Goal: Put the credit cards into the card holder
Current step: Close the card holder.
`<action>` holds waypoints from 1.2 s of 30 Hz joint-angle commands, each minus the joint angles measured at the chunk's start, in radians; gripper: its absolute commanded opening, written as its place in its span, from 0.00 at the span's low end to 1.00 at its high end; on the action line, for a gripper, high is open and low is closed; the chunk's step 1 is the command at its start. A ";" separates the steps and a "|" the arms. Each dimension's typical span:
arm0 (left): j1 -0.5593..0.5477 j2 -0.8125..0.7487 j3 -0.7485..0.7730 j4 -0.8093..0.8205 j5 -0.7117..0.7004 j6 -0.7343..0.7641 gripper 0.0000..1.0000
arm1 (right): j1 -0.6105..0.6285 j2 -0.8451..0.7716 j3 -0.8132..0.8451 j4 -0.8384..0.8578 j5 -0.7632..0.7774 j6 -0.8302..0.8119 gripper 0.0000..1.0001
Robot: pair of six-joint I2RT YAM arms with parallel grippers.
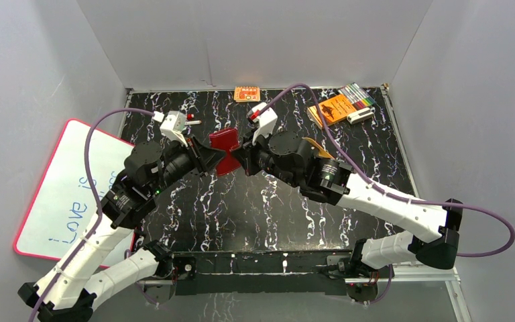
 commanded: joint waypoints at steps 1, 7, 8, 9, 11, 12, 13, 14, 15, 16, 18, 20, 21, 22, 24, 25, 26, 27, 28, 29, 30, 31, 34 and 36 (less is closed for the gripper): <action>-0.023 -0.015 0.052 0.119 0.230 -0.022 0.00 | 0.005 0.033 0.046 0.044 -0.028 -0.002 0.00; -0.023 -0.029 0.036 0.179 0.355 -0.015 0.00 | 0.001 0.046 0.057 0.034 -0.035 0.001 0.00; -0.023 -0.032 0.036 0.185 0.372 -0.016 0.00 | 0.000 0.049 0.059 0.034 -0.035 0.001 0.00; -0.023 -0.032 0.036 0.190 0.386 -0.016 0.00 | -0.001 0.051 0.061 0.033 -0.036 0.001 0.00; -0.023 -0.034 0.036 0.196 0.409 -0.017 0.00 | -0.002 0.055 0.066 0.031 -0.037 0.001 0.00; -0.023 -0.034 0.037 0.198 0.415 -0.018 0.00 | -0.002 0.057 0.066 0.031 -0.038 0.001 0.00; -0.023 -0.035 0.035 0.204 0.424 -0.017 0.00 | -0.002 0.057 0.069 0.031 -0.038 0.001 0.00; -0.023 -0.037 0.035 0.207 0.436 -0.016 0.00 | -0.003 0.059 0.070 0.031 -0.039 0.000 0.00; -0.023 -0.038 0.035 0.210 0.445 -0.015 0.00 | -0.004 0.062 0.072 0.032 -0.040 0.000 0.00; -0.023 -0.038 0.035 0.210 0.453 -0.015 0.00 | -0.004 0.063 0.074 0.032 -0.041 0.000 0.00; -0.023 -0.037 0.036 0.215 0.465 -0.016 0.00 | -0.004 0.064 0.076 0.032 -0.042 -0.002 0.00; -0.023 -0.036 0.037 0.222 0.482 -0.020 0.00 | -0.005 0.068 0.078 0.032 -0.044 -0.002 0.00; -0.023 -0.036 0.037 0.226 0.488 -0.025 0.00 | -0.005 0.069 0.081 0.033 -0.046 -0.003 0.00; -0.023 -0.035 0.036 0.233 0.493 -0.032 0.00 | -0.005 0.069 0.082 0.033 -0.048 -0.004 0.00; -0.023 -0.034 0.033 0.254 0.504 -0.050 0.00 | -0.006 0.072 0.084 0.032 -0.049 -0.005 0.00; -0.023 -0.033 0.031 0.264 0.511 -0.058 0.00 | -0.007 0.073 0.085 0.032 -0.051 -0.006 0.00; -0.023 -0.034 0.031 0.266 0.515 -0.062 0.00 | -0.007 0.074 0.087 0.031 -0.053 -0.006 0.00; -0.023 -0.033 0.031 0.267 0.520 -0.067 0.00 | -0.007 0.076 0.088 0.032 -0.056 -0.008 0.00; -0.023 -0.033 0.030 0.267 0.527 -0.069 0.00 | -0.007 0.078 0.091 0.029 -0.057 -0.008 0.00; -0.023 -0.033 0.029 0.290 0.536 -0.072 0.00 | -0.008 0.080 0.093 0.029 -0.059 -0.008 0.00; -0.023 -0.034 0.027 0.302 0.545 -0.076 0.00 | -0.008 0.081 0.094 0.028 -0.060 -0.009 0.00; -0.023 -0.035 0.027 0.309 0.552 -0.081 0.00 | -0.009 0.082 0.095 0.027 -0.061 -0.010 0.00; -0.023 -0.034 0.022 0.325 0.569 -0.092 0.00 | -0.011 0.086 0.100 0.025 -0.066 -0.011 0.00; -0.023 -0.034 0.020 0.335 0.580 -0.097 0.00 | -0.010 0.093 0.108 0.017 -0.069 -0.012 0.00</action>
